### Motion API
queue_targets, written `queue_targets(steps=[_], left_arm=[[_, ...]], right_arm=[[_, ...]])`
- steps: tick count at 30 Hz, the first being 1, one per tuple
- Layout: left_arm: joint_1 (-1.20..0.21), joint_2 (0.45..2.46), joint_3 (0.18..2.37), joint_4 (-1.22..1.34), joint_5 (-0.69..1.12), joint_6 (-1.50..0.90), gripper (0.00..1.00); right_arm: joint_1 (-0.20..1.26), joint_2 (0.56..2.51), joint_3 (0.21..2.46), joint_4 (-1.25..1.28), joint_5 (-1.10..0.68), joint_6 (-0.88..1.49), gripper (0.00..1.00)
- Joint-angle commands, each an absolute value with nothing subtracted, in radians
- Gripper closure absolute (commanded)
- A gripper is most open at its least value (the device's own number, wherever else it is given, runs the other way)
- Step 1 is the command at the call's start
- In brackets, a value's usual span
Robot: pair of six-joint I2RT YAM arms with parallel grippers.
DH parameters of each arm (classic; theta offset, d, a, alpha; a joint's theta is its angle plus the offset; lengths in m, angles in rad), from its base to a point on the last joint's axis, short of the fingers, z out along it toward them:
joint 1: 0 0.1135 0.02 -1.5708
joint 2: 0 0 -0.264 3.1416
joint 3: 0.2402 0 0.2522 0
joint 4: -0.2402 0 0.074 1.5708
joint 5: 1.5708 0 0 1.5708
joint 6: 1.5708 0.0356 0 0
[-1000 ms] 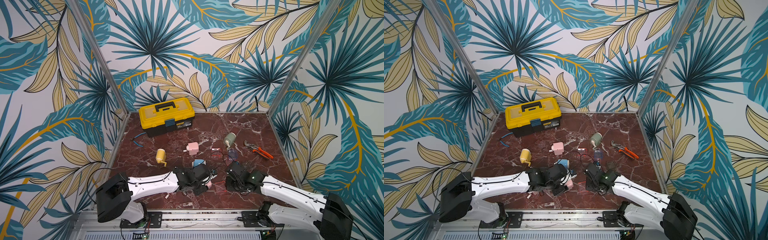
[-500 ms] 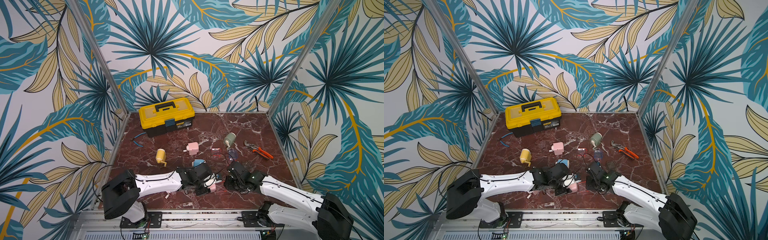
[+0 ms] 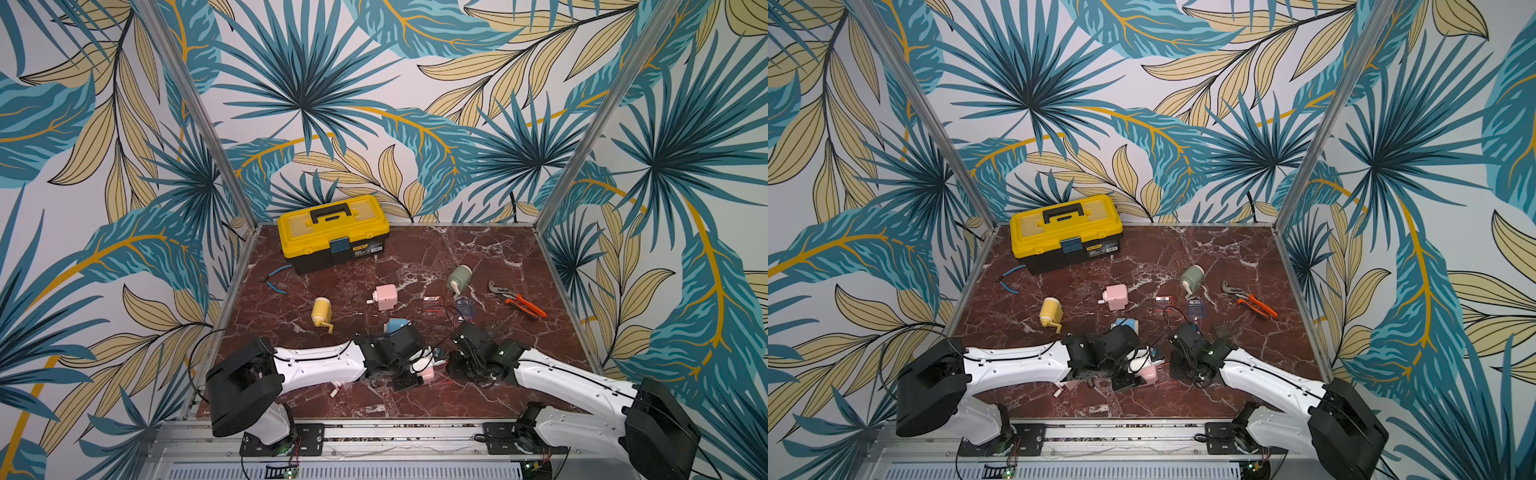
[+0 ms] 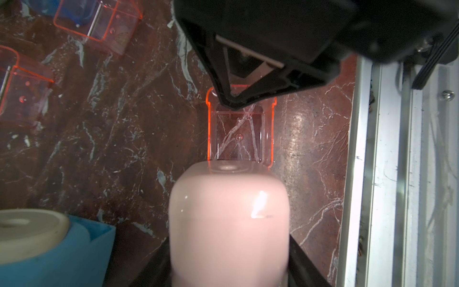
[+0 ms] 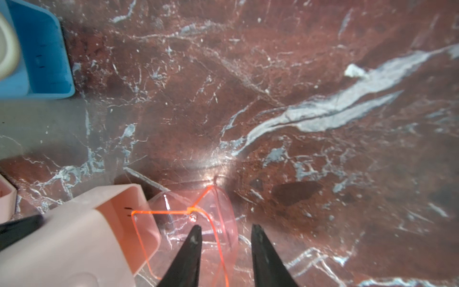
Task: Put the tray back into the pencil sharpener
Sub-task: Close the container of the pencil sharpener.
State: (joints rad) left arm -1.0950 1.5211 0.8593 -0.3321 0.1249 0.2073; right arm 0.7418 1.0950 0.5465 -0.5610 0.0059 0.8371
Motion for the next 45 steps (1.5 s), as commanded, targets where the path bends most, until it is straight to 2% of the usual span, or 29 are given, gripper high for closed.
queue_targets(steps=[1, 13, 25, 45], left_arm=[[-1.092, 1.544, 0.872, -0.299, 0.134, 0.235, 0.46], [-1.094, 1.585, 0.887, -0.306, 0.129, 0.253, 0.44], [-1.096, 1.612, 0.915, -0.404, 0.139, 0.286, 0.45], [-1.101, 1.651, 0.952, -0.426, 0.111, 0.330, 0.46]], right_arm=[[0.739, 1.119, 0.531, -0.535, -0.006, 0.818, 0.62], [0.739, 1.219, 0.560, -0.465, -0.058, 0.804, 0.70], [0.738, 1.201, 0.559, -0.424, -0.075, 0.813, 0.77], [0.741, 1.241, 0.590, -0.431, -0.066, 0.843, 0.83]])
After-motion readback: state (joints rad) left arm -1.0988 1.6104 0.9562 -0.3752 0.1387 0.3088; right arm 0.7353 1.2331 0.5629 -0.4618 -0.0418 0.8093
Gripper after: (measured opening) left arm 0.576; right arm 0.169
